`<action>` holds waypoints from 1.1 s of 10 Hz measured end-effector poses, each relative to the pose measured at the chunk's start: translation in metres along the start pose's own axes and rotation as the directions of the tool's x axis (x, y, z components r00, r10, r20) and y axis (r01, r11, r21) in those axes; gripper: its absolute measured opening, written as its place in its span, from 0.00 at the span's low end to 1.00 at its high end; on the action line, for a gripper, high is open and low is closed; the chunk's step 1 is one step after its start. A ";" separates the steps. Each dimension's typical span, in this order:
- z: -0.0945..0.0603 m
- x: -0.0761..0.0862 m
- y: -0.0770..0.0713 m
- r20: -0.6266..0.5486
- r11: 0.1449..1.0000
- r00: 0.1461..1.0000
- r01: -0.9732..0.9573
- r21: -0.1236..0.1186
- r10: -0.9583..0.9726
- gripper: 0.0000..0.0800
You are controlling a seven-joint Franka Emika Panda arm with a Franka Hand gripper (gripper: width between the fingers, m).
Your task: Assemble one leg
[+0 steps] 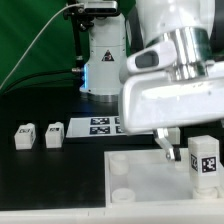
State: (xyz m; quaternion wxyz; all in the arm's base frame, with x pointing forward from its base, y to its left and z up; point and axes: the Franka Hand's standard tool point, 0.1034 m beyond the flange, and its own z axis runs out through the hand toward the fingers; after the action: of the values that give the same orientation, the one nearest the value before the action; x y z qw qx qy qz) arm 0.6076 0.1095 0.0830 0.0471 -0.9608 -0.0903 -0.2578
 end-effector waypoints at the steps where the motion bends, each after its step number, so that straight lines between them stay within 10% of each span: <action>1: -0.005 0.005 -0.001 0.018 1.000 1.000 -0.002 0.004 0.002 0.81; 10: 0.005 0.000 -0.014 0.618 0.992 0.786 -0.087 0.091 0.012 0.81; 11: 0.005 -0.002 -0.014 0.619 0.992 0.786 -0.087 0.091 0.012 0.65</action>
Offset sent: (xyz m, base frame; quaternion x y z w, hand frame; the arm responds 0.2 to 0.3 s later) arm 0.0216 -0.0098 -0.0070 -0.0204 -0.2065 -0.0031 0.9782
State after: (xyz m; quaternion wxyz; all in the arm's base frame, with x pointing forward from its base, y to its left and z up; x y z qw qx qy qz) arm 0.6055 0.1240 0.0780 0.0768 -0.9900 -0.0900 0.0769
